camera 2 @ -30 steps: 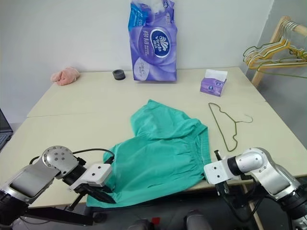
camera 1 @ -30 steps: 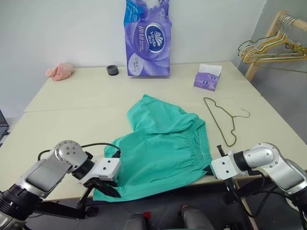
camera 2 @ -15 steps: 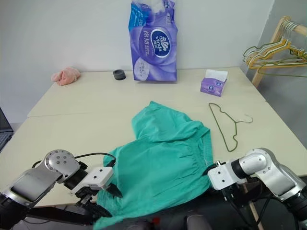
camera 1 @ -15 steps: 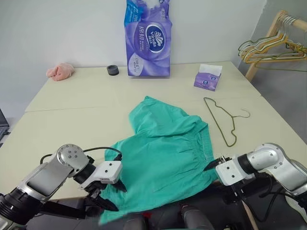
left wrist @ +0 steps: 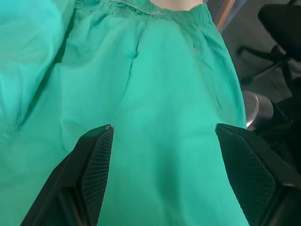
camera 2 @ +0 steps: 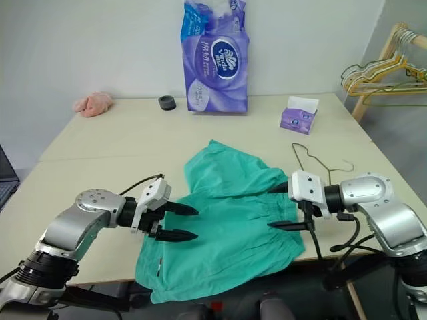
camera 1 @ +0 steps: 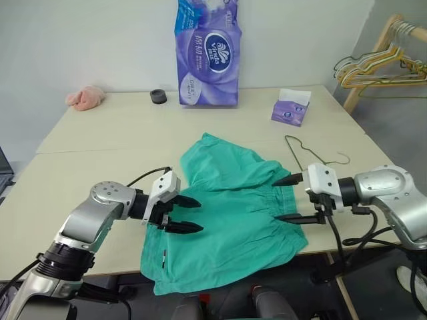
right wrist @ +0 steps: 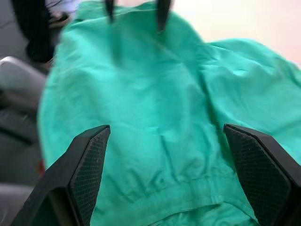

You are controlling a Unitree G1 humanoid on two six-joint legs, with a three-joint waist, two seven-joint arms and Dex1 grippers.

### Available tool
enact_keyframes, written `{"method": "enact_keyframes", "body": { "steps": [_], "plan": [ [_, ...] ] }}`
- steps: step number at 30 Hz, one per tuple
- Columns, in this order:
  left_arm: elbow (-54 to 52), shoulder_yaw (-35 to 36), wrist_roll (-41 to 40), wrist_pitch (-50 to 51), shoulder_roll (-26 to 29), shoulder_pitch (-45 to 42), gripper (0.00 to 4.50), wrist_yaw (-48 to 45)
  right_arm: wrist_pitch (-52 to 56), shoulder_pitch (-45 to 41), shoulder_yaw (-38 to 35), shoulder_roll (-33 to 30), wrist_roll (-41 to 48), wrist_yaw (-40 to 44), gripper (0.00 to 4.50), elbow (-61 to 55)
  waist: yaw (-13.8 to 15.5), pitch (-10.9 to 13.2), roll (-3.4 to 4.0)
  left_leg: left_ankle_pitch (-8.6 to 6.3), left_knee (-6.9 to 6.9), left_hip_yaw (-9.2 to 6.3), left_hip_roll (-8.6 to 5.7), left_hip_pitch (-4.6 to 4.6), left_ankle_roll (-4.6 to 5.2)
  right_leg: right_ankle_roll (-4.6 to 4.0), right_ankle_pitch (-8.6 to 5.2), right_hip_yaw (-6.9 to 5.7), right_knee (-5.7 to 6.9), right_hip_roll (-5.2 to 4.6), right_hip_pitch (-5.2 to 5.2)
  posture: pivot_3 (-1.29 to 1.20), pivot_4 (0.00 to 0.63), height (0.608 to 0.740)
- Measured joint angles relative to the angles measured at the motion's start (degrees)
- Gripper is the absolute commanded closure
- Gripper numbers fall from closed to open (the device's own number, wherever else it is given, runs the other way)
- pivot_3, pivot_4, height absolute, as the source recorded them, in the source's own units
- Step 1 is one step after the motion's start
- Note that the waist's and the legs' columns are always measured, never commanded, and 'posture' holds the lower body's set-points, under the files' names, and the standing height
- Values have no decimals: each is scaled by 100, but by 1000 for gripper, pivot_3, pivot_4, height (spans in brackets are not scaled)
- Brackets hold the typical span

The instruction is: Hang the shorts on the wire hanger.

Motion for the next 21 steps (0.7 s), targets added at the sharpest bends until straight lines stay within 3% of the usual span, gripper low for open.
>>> {"method": "enact_keyframes", "body": {
  "steps": [5,9,15,21],
  "plan": [
    [103,-300,235,-436,22,128,838,-239,1252,-341,468,792,-149,-565,396,688,-56,4,6,0,0,-17,-3,-14,0,-3,1,-7,3,0,-10,-151,70,740],
    [371,-304,356,-635,27,35,838,-244,1625,-1043,508,1369,-198,-862,396,1429,-97,4,8,0,3,-21,-4,-12,0,-3,1,-8,1,0,-7,-149,68,740],
    [425,-318,467,-795,-31,60,838,-236,1673,-1817,463,2012,-445,-1425,396,2974,-129,4,9,0,0,-33,-12,-21,-1,-4,2,-16,2,-11,-11,-150,66,740],
    [418,-324,494,-874,-72,128,838,-230,923,-2308,375,2423,-990,-2187,396,4424,-258,4,10,0,-1,-38,-13,-21,-1,-4,3,-20,4,-13,-10,-150,64,740]
  ]
}}
